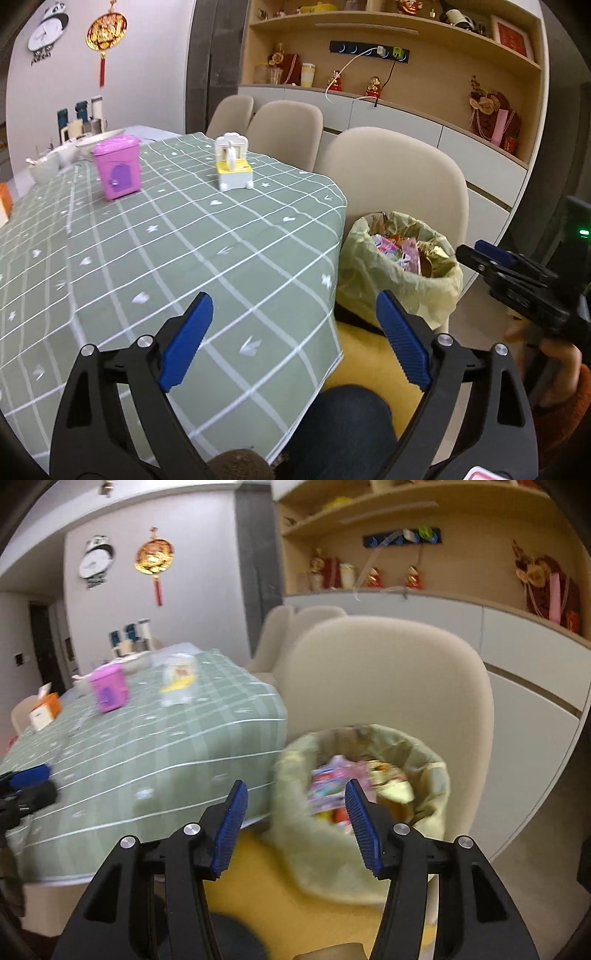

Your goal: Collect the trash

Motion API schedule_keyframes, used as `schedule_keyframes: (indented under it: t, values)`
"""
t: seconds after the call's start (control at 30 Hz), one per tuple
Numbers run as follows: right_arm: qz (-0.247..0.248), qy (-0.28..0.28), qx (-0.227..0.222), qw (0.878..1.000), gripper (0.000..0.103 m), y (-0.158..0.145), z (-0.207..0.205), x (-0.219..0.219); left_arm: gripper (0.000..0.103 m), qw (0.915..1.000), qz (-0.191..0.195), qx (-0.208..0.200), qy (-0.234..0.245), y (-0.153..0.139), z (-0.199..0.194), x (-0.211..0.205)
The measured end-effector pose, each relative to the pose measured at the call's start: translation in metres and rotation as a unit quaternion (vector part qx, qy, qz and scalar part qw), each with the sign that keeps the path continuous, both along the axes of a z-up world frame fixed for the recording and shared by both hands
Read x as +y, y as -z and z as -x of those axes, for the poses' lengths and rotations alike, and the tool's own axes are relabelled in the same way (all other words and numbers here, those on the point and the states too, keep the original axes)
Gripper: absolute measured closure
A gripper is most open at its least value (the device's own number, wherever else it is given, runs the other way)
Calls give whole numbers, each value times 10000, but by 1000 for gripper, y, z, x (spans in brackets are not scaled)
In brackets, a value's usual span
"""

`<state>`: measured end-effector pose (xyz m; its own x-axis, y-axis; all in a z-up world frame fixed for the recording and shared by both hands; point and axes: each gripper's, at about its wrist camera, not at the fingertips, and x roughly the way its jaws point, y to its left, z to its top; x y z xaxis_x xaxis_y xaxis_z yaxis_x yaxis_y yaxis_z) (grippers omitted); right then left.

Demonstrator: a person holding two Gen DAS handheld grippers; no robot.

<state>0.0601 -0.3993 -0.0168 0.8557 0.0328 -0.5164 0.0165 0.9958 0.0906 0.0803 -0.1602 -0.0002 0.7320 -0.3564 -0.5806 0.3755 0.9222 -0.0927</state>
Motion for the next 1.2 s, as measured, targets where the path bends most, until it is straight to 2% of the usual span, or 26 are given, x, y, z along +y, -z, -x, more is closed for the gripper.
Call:
schedule_keyframes:
  t: [0.23,0.43,0.63,0.87,1.2]
  values:
    - [-489,-177,-83,9986,51,-4,57,51,18,9971,-120,-563,-491,-5,44,24]
    - [-152,8,-232,9996,51,-3,93,85,18,9915,-255,-1002,-794,-5,80,41]
    - [275,212,-246,9991,51,1,112,108,18,9918,-283,-974,-773,2,94,48]
    - [130,292,-375,9988,51,-3,125,111,18,9895,-198,-1163,-829,-3,109,60]
    - [273,382,-427,9980,51,-8,131,117,18,9892,-217,-1216,-793,-2,117,62]
